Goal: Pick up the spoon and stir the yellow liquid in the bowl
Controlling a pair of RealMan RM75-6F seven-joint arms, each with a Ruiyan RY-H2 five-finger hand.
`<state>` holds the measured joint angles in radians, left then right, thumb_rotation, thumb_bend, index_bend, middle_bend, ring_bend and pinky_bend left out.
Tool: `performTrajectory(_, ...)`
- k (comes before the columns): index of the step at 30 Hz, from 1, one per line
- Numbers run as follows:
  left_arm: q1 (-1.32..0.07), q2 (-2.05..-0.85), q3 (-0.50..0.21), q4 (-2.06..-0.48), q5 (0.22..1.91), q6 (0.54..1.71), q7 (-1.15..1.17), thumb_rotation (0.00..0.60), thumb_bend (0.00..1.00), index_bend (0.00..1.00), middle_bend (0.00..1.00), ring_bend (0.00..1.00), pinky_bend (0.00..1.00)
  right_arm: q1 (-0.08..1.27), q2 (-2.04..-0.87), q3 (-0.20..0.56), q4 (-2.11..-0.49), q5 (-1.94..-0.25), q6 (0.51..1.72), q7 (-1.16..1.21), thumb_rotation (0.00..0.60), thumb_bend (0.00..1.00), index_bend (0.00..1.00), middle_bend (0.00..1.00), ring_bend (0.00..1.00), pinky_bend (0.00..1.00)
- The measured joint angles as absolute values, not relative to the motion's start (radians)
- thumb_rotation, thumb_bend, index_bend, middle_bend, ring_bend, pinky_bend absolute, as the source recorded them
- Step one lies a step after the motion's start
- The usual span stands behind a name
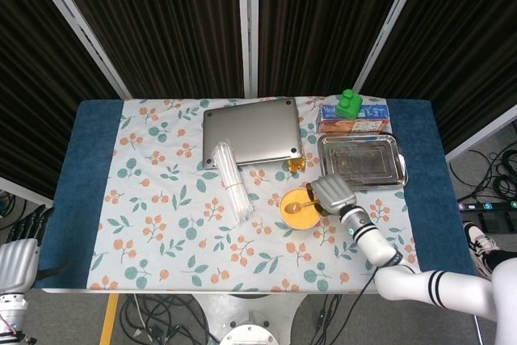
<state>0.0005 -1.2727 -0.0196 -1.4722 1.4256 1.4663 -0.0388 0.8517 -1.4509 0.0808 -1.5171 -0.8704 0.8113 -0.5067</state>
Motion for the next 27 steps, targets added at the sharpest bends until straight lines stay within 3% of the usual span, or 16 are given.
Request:
performTrajectory(13, 0.005, -1.274, -0.020, -1.466, 1.426, 1.472, -0.044, 0.600, 0.05, 0.13, 0.12, 0.10, 0.13, 0.880, -1.420, 0.070, -1.546, -0.891, 0.846, -0.587, 0.600, 0.38, 0.64, 0.94, 0.94, 1.00)
performTrajectory(27, 0.005, -1.270, -0.020, -1.479, 1.434, 1.476, -0.039, 0.600, 0.05, 0.13, 0.12, 0.10, 0.13, 0.986, -1.375, -0.002, -1.570, -0.965, 0.908, -0.999, 0.600, 0.48, 0.79, 0.96, 0.96, 1.00)
